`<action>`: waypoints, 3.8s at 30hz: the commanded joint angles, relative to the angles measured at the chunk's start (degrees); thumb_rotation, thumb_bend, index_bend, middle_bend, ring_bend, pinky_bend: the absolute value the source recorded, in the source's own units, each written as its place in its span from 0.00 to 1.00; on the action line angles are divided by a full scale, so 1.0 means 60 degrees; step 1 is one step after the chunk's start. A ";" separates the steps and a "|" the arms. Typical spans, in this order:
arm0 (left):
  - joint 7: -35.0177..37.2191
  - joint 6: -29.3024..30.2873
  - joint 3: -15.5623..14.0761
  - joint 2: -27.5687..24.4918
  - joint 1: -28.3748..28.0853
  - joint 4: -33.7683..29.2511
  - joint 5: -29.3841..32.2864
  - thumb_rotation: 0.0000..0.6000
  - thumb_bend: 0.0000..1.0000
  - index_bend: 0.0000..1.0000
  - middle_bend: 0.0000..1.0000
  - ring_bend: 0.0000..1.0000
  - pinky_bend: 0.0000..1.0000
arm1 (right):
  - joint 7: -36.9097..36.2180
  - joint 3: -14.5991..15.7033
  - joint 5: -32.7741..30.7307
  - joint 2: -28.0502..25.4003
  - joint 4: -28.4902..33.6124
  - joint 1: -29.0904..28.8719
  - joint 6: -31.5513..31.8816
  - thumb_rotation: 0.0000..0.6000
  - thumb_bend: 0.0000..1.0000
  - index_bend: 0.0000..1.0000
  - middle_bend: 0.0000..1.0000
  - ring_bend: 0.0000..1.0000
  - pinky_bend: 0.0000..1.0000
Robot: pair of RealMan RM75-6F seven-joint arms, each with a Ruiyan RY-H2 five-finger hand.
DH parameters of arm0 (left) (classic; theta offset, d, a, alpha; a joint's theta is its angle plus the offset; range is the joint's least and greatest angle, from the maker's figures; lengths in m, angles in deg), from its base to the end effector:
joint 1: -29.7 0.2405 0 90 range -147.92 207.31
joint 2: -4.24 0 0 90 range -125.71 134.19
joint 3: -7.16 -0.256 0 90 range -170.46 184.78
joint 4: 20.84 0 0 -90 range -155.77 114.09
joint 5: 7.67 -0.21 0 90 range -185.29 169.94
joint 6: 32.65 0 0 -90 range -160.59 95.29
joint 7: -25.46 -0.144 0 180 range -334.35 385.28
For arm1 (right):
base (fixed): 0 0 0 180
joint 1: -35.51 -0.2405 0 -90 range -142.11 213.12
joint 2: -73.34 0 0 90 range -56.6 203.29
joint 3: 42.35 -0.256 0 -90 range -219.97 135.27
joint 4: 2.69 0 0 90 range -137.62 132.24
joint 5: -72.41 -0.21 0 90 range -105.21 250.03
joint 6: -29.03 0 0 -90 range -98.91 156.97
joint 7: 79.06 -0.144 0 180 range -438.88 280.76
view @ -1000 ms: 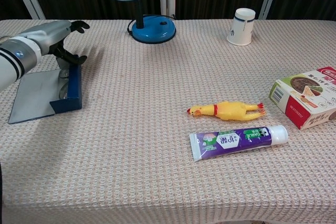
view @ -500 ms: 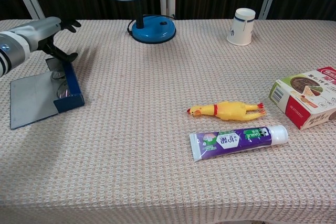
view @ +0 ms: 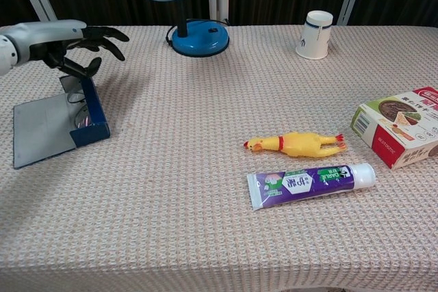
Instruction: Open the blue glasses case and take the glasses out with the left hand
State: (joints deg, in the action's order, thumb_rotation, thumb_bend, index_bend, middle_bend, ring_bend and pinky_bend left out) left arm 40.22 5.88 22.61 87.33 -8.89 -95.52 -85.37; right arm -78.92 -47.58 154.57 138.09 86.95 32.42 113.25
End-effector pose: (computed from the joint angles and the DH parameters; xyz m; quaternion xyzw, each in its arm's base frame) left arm -0.2011 0.3729 0.0140 -0.6942 -0.5115 -0.3763 0.3388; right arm -0.3311 -0.1799 0.1682 0.5667 -0.3926 0.3674 0.6243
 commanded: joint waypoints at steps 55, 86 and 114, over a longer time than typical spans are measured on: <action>-0.5036 0.0556 -0.2087 -0.2274 0.0069 -0.2277 0.4293 1.00 0.82 0.16 0.54 0.10 0.04 | 0.0160 0.0140 0.0275 -0.0005 0.0276 -0.0219 -0.0169 1.00 0.20 0.00 0.00 0.00 0.00; -0.5108 0.4043 -0.1739 -0.1613 0.1237 -0.3891 0.4265 1.00 0.34 0.16 0.31 0.15 0.10 | 0.0196 -0.0054 0.0175 -0.0291 0.0482 -0.0198 0.0060 1.00 0.21 0.00 0.00 0.00 0.00; -0.5222 0.3886 -0.1609 -0.0623 0.1497 -0.3307 0.4641 1.00 0.34 0.16 0.30 0.13 0.09 | 0.0034 -0.0043 0.0193 -0.0359 0.0548 -0.0156 0.0127 1.00 0.22 0.00 0.00 0.00 0.00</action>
State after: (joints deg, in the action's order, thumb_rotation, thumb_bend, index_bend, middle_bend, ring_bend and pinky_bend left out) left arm 8.83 29.26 12.90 83.50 0.07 -115.46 -57.45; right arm -78.72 -47.83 155.73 135.94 90.23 31.48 114.00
